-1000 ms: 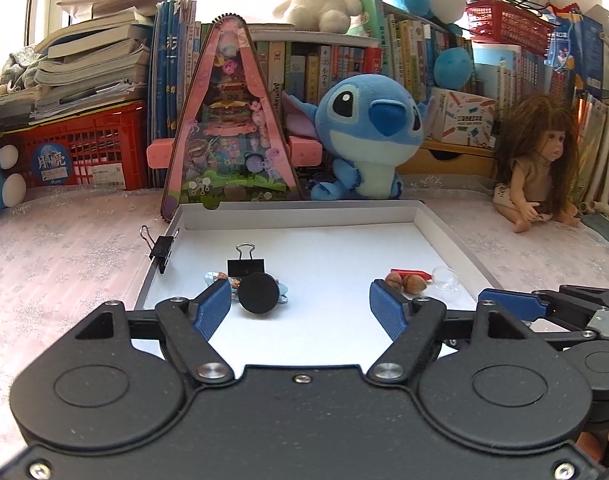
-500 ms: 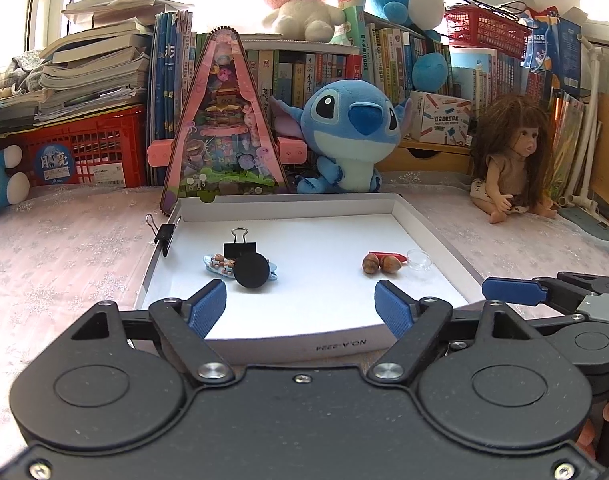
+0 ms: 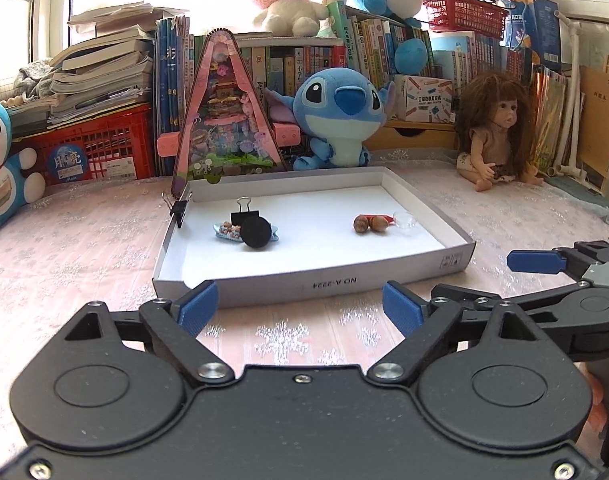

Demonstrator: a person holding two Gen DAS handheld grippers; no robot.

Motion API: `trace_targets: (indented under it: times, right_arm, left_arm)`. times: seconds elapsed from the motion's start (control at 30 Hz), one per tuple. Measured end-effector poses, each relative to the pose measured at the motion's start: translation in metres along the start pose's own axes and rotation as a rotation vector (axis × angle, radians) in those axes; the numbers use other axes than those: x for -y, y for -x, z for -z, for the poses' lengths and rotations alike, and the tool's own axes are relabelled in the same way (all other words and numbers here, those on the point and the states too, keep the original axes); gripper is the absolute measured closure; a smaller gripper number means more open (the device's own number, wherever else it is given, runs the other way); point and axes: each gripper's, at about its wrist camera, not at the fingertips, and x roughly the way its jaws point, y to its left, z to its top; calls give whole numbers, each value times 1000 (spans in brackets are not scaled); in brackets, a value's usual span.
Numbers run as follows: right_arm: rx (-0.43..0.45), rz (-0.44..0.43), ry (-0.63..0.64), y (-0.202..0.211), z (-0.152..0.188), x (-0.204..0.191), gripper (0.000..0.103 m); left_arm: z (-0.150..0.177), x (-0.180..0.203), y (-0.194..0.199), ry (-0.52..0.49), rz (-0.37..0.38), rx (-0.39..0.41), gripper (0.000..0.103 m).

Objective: Organize rigid objects
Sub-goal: 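Withdraw both open grippers from the tray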

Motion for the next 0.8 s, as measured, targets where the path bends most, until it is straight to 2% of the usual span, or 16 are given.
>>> trace_targets:
  times: [0.07,0.33,0.53,0.8]
  right_arm:
    - [1,-7,-1,5,3,0,0]
    - [5,-10,14,21,16,-3,0]
    - [3,-15,30,30,26,-6,0]
    - [-7,-23,59,46,43,-8,0]
  left_arm:
    - [5,0,5,-2,-3,-3,10]
    - [24,-3,16,22,10,-35,10]
    - [32,-3,25,10,-2,-32,10]
    - [52,-5,43,17,22,-45,10]
